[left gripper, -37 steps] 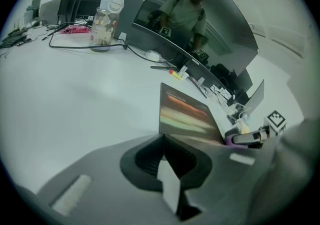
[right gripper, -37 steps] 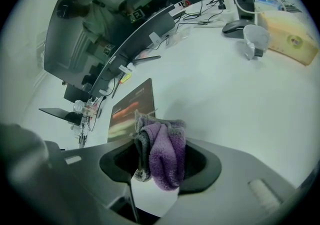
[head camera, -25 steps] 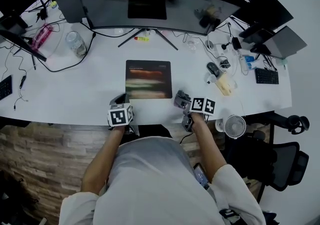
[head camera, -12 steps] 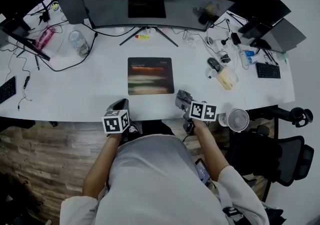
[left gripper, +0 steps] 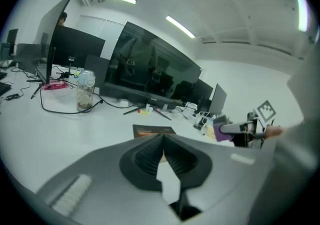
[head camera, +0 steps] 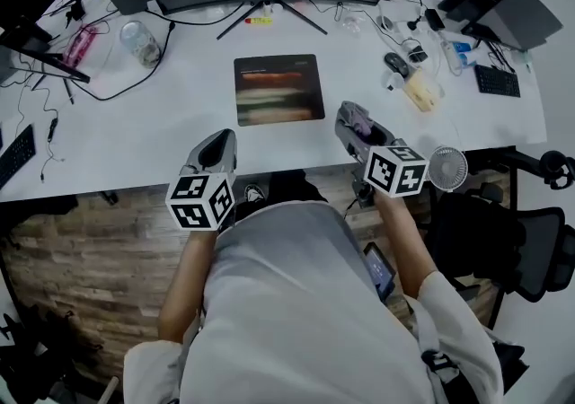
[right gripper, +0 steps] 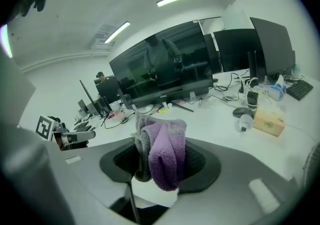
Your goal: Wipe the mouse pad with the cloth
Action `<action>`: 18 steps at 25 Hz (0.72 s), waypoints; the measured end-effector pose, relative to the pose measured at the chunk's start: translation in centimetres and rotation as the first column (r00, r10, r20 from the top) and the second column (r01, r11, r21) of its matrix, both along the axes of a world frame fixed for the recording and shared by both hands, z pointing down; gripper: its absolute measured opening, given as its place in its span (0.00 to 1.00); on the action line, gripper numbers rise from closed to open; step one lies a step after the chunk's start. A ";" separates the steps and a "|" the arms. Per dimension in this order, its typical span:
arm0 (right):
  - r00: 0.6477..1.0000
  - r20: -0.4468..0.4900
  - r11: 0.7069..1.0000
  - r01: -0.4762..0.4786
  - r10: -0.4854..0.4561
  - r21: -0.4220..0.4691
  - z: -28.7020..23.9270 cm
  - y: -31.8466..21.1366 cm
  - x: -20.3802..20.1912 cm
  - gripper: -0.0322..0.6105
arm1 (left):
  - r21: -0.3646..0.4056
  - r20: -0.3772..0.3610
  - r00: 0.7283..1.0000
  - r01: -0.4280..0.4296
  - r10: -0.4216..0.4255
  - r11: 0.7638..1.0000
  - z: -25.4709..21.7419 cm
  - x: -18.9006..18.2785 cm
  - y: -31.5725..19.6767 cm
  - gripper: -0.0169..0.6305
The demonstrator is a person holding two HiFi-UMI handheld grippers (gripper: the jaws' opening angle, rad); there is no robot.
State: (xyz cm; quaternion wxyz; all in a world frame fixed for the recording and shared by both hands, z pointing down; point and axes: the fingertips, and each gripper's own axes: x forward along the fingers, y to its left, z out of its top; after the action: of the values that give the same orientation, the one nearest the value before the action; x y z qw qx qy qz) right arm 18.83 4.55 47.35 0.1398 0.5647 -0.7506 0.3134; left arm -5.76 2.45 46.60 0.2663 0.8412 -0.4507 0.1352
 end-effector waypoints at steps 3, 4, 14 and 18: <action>1.000 -0.001 0.998 0.023 -0.023 0.055 -2.4 0.6 -0.9 0.37 | 0.044 -0.028 1.000 -0.008 0.009 0.999 -2.6 0.1 0.5 0.03; 0.999 0.006 0.997 0.032 -0.033 0.070 -3.2 0.9 -1.2 0.37 | 0.064 -0.035 0.999 -0.009 0.012 0.998 -3.5 0.1 0.7 0.03; 0.998 -0.025 0.979 0.058 -0.054 0.195 -9.0 3.2 -3.2 0.35 | 0.259 -0.083 0.996 0.043 -0.022 0.965 -11.3 -0.4 0.8 0.03; 0.997 -0.057 0.969 0.067 -0.055 0.236 -10.8 3.8 -5.0 0.34 | 0.282 -0.079 0.996 0.051 -0.030 0.958 -12.7 -0.9 1.5 0.03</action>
State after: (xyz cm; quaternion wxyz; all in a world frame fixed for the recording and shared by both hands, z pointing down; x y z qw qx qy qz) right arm 13.83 8.33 36.54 0.0992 0.5617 -0.7960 0.2027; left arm -6.62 3.95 33.91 0.1618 0.8658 -0.4725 0.0325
